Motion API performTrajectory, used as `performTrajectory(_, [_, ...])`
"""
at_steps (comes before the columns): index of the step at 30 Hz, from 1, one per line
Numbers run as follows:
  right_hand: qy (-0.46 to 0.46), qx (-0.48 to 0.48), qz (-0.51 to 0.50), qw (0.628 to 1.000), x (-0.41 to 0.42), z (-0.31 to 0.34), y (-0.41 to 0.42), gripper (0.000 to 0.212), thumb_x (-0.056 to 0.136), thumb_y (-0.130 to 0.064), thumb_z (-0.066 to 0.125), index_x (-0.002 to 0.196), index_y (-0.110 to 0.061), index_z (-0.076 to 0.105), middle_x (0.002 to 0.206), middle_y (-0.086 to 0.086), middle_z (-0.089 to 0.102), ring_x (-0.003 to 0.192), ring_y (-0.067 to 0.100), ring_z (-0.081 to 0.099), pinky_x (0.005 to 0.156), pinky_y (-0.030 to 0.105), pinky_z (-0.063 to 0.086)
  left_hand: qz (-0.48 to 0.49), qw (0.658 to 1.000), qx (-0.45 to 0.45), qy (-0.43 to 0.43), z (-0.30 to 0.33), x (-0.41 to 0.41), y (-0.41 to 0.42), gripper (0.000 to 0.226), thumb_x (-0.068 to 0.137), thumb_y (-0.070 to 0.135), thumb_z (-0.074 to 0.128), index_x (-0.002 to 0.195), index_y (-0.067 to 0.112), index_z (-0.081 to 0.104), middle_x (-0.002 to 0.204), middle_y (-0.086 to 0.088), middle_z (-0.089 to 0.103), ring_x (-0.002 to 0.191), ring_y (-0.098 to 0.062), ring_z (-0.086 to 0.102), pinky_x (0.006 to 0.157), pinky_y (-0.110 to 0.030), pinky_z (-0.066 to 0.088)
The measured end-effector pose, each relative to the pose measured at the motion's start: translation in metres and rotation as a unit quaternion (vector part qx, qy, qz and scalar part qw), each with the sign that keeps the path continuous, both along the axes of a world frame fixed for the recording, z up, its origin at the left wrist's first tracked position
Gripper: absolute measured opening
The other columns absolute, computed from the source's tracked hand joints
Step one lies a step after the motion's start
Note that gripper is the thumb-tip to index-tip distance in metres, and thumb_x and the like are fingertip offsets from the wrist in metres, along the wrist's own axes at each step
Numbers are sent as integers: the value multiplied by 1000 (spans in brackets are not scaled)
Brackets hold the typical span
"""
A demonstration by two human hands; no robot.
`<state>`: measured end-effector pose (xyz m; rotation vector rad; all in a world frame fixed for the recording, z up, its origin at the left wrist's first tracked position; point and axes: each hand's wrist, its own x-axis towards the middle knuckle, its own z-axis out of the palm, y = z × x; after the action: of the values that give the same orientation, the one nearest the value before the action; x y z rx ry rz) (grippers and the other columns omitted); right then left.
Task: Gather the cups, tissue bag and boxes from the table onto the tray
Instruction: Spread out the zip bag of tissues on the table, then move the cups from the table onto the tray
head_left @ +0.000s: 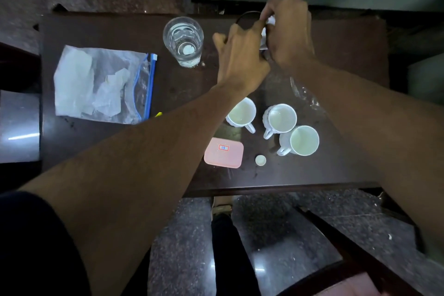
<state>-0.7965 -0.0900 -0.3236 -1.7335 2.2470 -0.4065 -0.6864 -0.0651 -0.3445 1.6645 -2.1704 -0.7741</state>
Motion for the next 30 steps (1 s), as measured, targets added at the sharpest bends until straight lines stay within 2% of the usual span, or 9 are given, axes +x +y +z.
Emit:
performTrajectory(3, [10,3,22,1000,-4,-6,-1,27,83,-3,60,104,-15,74,119,7,65,98,19,63,71,27,42,-5,1000,6,-17,-1,1,1,56,80,20,52,135,25,59,114,2,71,121,-26,54,92,-41,26])
performTrajectory(6, [-4,-58,24,998,-7,0,5,28,89,-16,55,113,-16,70,122,4,66,114,21,61,91,28,43,17,1000,-3,-10,3,7,4,62,73,21,47,134,24,60,114,4,70,120,-26,55,87,-39,25])
performTrajectory(8, [4,-99,12,995,-13,6,16,30,92,-23,51,116,-15,67,123,3,66,117,22,59,96,26,39,31,999,-10,-1,6,15,10,66,75,17,52,140,26,56,123,7,70,123,-24,55,94,-39,30])
performTrajectory(11, [-4,-128,-18,992,-26,10,44,29,93,-22,49,114,-10,65,118,8,67,112,28,60,97,33,42,44,998,-18,38,9,29,28,68,78,14,57,146,24,54,128,8,69,123,-23,55,99,-39,29])
performTrajectory(14, [-6,-100,-45,994,-31,5,81,27,93,-18,50,114,-9,65,115,11,67,109,32,62,99,41,45,55,996,-10,76,7,48,53,64,83,15,62,146,24,55,129,6,70,119,-22,58,103,-40,29])
performTrajectory(18, [-22,-70,-44,996,-14,-6,125,24,93,-11,55,115,-11,65,113,10,66,104,34,63,95,46,48,75,992,-17,96,-4,82,86,63,81,11,69,143,20,59,134,10,70,113,-20,62,99,-40,30])
performTrajectory(24, [-53,-41,-45,997,24,-23,152,28,93,-8,58,120,-13,63,118,8,65,110,28,61,97,43,49,147,987,-24,56,-29,181,95,57,93,22,63,150,22,53,134,-2,66,125,-24,56,109,-40,28])
performTrajectory(27, [-39,-26,-47,998,27,-25,149,30,91,-7,59,120,-12,63,118,9,65,111,29,59,97,41,47,153,987,-32,-28,-42,235,81,59,93,24,60,151,21,49,149,-5,57,136,-29,48,109,-46,30])
performTrajectory(30, [-7,22,-23,999,26,-26,150,38,87,-1,59,124,-11,63,123,11,65,117,33,56,99,41,45,131,986,32,-97,-52,270,68,60,96,22,58,155,19,43,160,-9,48,144,-34,42,112,-55,30])
